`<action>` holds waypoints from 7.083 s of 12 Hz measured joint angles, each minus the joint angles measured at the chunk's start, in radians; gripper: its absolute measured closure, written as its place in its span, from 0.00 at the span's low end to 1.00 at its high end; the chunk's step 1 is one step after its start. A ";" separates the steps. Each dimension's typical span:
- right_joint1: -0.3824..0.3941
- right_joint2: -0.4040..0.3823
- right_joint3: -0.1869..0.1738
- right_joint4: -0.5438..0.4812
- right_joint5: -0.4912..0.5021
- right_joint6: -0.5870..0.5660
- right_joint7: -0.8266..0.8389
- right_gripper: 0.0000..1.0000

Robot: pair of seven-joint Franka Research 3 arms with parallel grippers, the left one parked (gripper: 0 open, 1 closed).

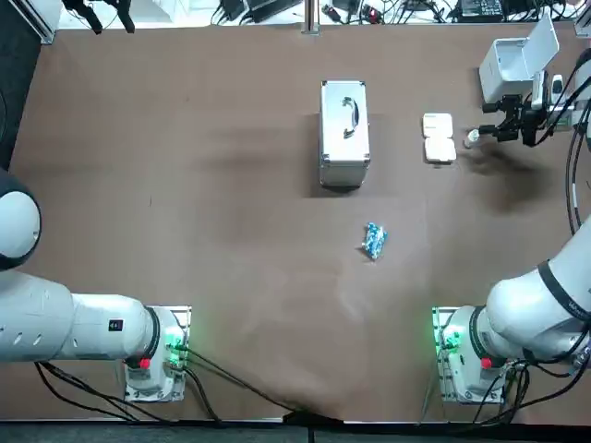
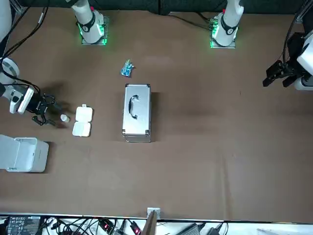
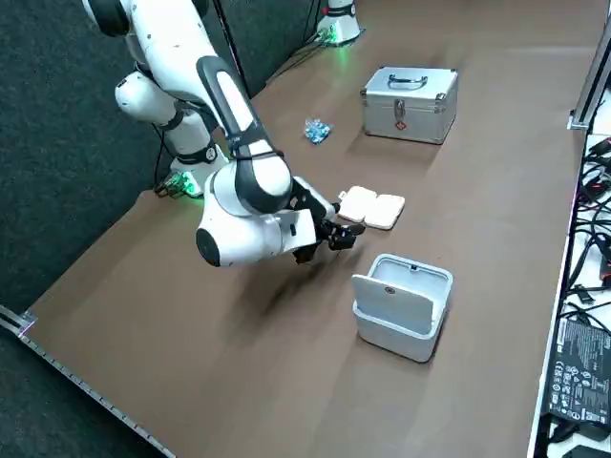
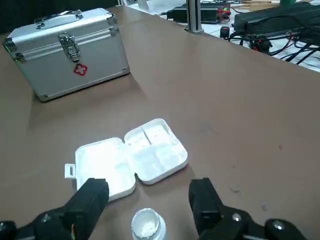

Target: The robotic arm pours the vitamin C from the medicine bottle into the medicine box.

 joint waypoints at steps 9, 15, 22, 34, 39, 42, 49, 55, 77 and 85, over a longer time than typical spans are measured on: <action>-0.028 0.086 0.000 0.001 0.070 -0.094 -0.126 0.00; -0.054 0.143 0.001 0.046 0.102 -0.118 -0.167 0.00; -0.054 0.193 0.004 0.057 0.139 -0.126 -0.218 0.00; -0.087 0.262 0.004 0.067 0.229 -0.233 -0.304 0.00; -0.095 0.269 0.004 0.075 0.229 -0.240 -0.311 0.01; -0.095 0.282 0.004 0.076 0.229 -0.240 -0.316 0.05; -0.095 0.285 0.004 0.078 0.229 -0.240 -0.318 0.25; -0.095 0.285 0.004 0.078 0.229 -0.240 -0.318 0.34; -0.006 0.268 -0.037 0.112 0.229 -0.217 -0.293 0.57; 0.047 0.150 -0.051 0.123 0.133 -0.085 -0.090 0.57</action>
